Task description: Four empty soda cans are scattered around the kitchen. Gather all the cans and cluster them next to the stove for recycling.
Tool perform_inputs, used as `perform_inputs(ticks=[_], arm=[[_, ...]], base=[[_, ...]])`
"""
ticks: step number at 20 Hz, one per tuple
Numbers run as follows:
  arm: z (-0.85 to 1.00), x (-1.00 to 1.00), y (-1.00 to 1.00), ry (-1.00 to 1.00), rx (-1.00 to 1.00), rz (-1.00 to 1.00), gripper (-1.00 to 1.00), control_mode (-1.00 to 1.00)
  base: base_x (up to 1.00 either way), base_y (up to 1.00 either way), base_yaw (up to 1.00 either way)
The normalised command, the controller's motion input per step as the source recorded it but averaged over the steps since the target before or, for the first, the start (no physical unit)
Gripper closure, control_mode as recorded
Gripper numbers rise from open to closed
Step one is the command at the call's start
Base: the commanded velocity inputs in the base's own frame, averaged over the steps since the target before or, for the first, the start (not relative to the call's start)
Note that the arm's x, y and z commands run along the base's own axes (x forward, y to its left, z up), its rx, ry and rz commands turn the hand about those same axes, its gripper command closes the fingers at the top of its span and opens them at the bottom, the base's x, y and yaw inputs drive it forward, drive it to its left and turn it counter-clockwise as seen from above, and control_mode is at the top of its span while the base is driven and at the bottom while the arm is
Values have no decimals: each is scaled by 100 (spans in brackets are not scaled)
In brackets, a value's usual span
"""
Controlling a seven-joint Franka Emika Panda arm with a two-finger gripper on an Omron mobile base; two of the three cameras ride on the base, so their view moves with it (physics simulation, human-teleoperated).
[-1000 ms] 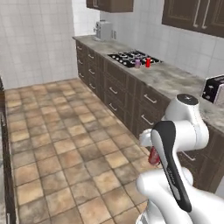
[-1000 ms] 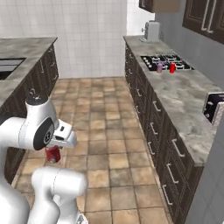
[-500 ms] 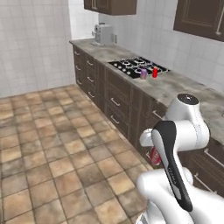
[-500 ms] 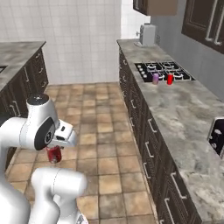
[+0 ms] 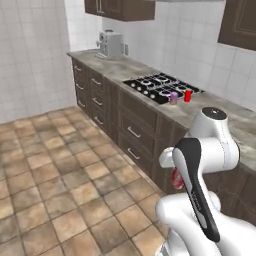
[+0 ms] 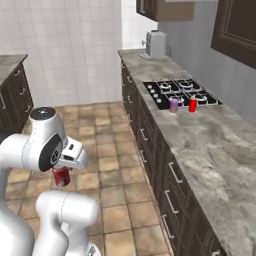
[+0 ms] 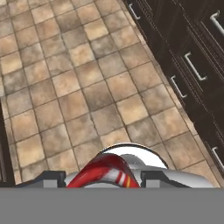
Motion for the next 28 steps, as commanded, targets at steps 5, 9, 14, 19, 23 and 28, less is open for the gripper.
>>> perform_inputs(ticks=[5,9,14,19,23,28], arm=[[0,0,0,0,0,0,100,100],[0,0,0,0,0,0,100,100],[0,0,0,0,0,0,100,100],[0,0,0,0,0,0,100,100],[0,0,0,0,0,0,100,100],[0,0,0,0,0,0,100,100]], base=[[100,33,-53],[97,31,-61],[34,0,-59],[-7,0,-40],[72,7,-30],[90,0,-41]])
